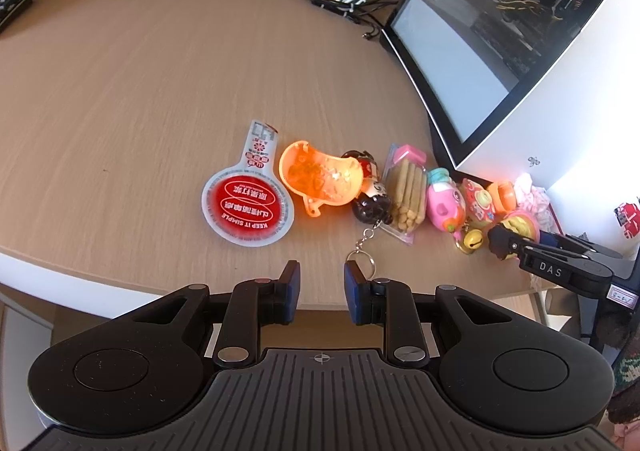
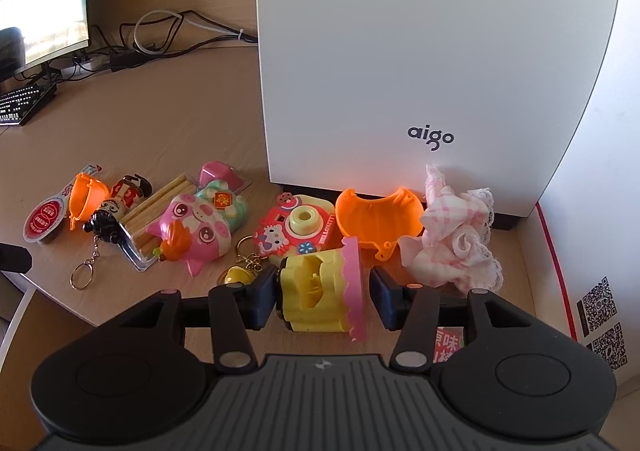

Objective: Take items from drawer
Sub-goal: 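Open the right tool to release the yellow cup toy on the desk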

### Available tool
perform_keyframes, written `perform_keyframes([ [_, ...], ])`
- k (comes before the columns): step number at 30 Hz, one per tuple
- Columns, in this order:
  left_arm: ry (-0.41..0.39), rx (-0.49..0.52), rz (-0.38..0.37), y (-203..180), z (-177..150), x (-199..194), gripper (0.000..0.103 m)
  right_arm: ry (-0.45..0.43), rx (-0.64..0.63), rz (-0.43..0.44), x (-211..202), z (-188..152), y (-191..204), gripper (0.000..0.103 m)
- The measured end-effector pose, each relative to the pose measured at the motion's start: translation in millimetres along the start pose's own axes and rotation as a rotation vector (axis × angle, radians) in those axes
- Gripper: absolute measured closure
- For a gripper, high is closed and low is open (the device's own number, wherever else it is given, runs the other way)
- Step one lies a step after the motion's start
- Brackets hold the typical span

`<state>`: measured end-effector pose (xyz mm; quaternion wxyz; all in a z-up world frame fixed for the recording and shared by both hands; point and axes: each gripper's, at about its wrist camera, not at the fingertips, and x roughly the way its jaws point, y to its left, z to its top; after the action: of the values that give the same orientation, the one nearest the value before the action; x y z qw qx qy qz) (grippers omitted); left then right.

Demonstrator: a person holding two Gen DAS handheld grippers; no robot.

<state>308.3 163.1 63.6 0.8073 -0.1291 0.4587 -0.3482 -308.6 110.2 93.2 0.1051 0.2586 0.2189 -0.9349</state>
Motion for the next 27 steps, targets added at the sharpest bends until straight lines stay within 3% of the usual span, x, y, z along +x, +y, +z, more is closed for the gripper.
perform_keyframes([
  [7,0.011,0.008,-0.004,-1,-2,0,0.077,-0.019,0.019,0.024,-5,0,-2,0.053],
  [13,-0.016,0.027,0.038,-5,4,-12,0.077,-0.031,0.035,0.039,-13,6,-1,0.053],
  [17,-0.097,0.094,0.029,-16,-3,-51,0.077,-0.132,0.056,0.018,-60,13,-3,0.051],
  [20,-0.177,0.136,0.019,-23,-20,-90,0.077,-0.24,0.099,-0.022,-107,6,-3,0.043],
  [23,-0.228,0.167,-0.003,-30,-44,-124,0.077,-0.364,0.174,-0.073,-162,-18,-2,0.029],
  [24,-0.232,0.187,-0.018,-34,-53,-132,0.077,-0.364,0.174,-0.073,-162,-18,-2,0.022],
  [25,-0.236,0.209,-0.025,-37,-64,-139,0.077,-0.429,0.239,-0.102,-195,-41,1,0.017],
  [27,-0.227,0.273,-0.014,-44,-89,-145,0.077,-0.424,0.265,-0.099,-218,-65,8,0.015],
])
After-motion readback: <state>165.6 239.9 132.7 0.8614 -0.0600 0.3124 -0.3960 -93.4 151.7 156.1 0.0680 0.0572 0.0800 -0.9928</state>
